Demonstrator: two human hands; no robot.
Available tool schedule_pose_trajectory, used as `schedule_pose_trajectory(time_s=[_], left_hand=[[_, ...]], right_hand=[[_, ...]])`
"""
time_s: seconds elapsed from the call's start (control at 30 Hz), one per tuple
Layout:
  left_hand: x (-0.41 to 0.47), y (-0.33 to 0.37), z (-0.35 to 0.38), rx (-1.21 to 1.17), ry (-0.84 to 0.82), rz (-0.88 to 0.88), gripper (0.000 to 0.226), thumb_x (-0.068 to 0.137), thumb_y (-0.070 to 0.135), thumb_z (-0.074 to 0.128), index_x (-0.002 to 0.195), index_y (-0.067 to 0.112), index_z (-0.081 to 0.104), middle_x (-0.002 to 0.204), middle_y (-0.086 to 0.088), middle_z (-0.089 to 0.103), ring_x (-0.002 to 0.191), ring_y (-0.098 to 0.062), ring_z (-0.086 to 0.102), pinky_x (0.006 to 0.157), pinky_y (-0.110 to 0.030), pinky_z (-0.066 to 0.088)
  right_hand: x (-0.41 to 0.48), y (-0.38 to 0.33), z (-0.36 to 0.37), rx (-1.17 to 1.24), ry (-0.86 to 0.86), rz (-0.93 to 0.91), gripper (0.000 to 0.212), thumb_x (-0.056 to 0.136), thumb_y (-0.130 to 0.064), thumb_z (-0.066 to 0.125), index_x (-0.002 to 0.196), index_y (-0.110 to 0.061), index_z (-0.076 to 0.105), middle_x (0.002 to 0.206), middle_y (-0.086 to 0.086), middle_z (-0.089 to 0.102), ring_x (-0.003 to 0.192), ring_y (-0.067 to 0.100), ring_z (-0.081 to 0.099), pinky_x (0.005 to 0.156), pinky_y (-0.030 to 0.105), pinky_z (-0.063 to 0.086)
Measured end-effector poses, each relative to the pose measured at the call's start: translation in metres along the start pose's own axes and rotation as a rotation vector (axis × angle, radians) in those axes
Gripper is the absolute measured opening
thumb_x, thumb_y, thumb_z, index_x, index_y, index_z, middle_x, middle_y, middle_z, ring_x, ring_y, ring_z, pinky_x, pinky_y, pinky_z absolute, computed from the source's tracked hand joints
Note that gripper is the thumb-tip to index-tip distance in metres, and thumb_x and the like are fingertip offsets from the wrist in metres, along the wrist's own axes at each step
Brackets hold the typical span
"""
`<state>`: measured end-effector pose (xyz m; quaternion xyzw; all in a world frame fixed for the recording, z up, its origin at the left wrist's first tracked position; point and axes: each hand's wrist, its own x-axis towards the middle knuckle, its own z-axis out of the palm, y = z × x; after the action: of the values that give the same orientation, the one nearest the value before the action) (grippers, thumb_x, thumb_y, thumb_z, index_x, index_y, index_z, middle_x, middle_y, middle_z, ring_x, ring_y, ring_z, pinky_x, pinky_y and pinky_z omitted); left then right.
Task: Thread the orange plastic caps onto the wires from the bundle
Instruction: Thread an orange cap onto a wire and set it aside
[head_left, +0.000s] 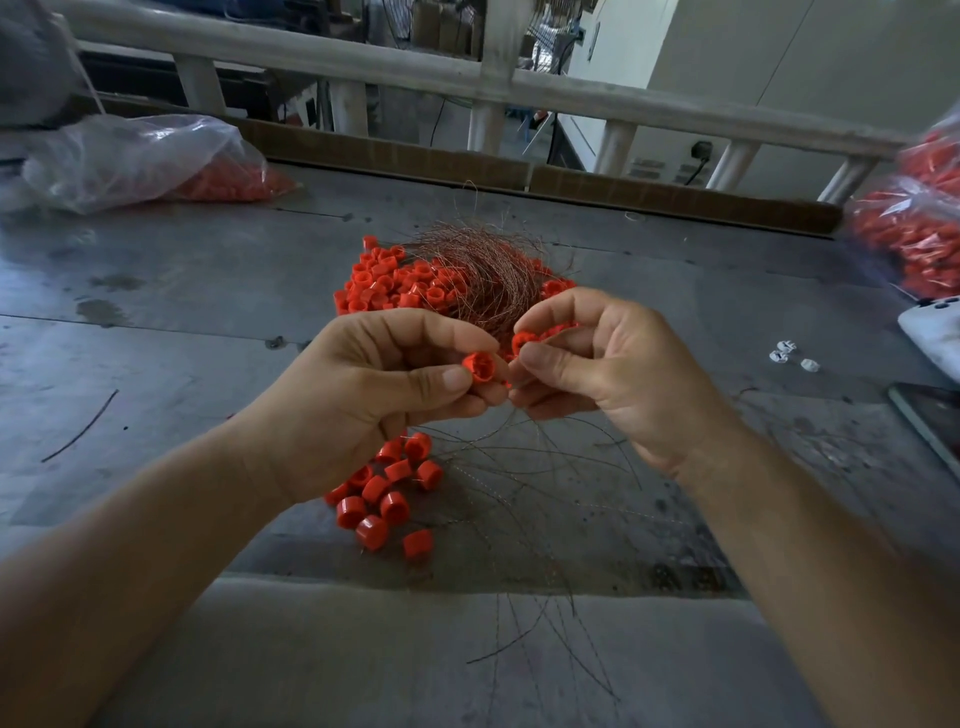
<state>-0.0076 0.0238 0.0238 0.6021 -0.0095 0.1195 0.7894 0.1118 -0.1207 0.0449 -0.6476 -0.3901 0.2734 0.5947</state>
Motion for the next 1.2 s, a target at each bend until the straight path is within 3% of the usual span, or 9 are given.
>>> schedule_pose_trajectory(time_s=[0.13,0.3,0.4,0.5,0.8,1.03,1.2], left_hand=[[0.0,0.001,0.0,0.005,0.009,-0.004,0.022,0.058,0.011,0.066,0.079,0.013,0.075,0.079,-0.007,0.073,0.075,-0.016,0.071,0.063,-0.018,0.054],[0.0,0.001,0.0,0.009,0.029,-0.006,0.022,0.057,0.011,0.067,0.078,0.012,0.075,0.079,-0.007,0.073,0.074,-0.016,0.071,0.063,-0.018,0.054],[0.0,0.002,0.0,0.009,0.036,-0.007,0.02,0.06,0.008,0.065,0.078,0.011,0.075,0.079,-0.007,0.072,0.074,-0.016,0.071,0.063,-0.018,0.054],[0.0,0.002,0.0,0.022,0.038,-0.011,0.023,0.065,0.002,0.058,0.078,0.011,0.075,0.078,-0.008,0.072,0.075,-0.016,0.071,0.063,-0.018,0.054],[0.002,0.0,-0.001,0.044,0.124,-0.027,0.024,0.063,0.001,0.058,0.078,0.01,0.075,0.077,-0.008,0.073,0.073,-0.017,0.071,0.062,-0.018,0.054],[0.003,-0.003,0.001,0.118,0.217,-0.016,0.026,0.059,0.005,0.06,0.075,0.017,0.076,0.077,-0.007,0.073,0.074,-0.016,0.071,0.063,-0.018,0.054],[0.004,-0.004,0.003,0.139,0.237,-0.007,0.021,0.058,0.005,0.061,0.078,0.01,0.069,0.074,-0.009,0.072,0.07,-0.018,0.071,0.061,-0.018,0.054]], right_hand=[[0.0,0.001,0.0,0.007,0.015,-0.04,0.014,0.079,0.002,0.059,0.082,-0.011,0.058,0.062,0.001,0.067,0.06,0.012,0.066,0.057,0.022,0.055],[0.001,0.002,0.001,0.045,0.02,-0.041,0.015,0.068,-0.019,0.06,0.078,-0.007,0.06,0.068,0.003,0.069,0.064,0.014,0.067,0.059,0.021,0.054],[0.001,0.003,0.001,0.038,0.021,-0.047,0.01,0.078,-0.009,0.057,0.087,-0.012,0.061,0.069,0.001,0.068,0.066,0.012,0.067,0.06,0.02,0.054],[0.0,0.002,0.002,0.003,0.011,-0.068,0.021,0.089,-0.001,0.048,0.093,-0.016,0.063,0.075,0.0,0.066,0.072,0.01,0.066,0.065,0.02,0.054],[-0.001,0.003,0.007,0.021,0.004,-0.064,0.021,0.09,0.003,0.045,0.093,-0.014,0.058,0.082,0.004,0.065,0.078,0.011,0.068,0.068,0.021,0.055],[-0.001,0.009,0.017,-0.252,0.047,-0.224,0.031,0.084,-0.001,0.059,0.086,-0.032,0.061,0.078,-0.013,0.063,0.076,0.006,0.062,0.072,0.021,0.054],[-0.003,0.014,0.024,-0.411,0.113,-0.322,0.028,0.082,-0.001,0.063,0.092,-0.027,0.058,0.087,-0.01,0.061,0.081,0.002,0.061,0.077,0.017,0.051]])
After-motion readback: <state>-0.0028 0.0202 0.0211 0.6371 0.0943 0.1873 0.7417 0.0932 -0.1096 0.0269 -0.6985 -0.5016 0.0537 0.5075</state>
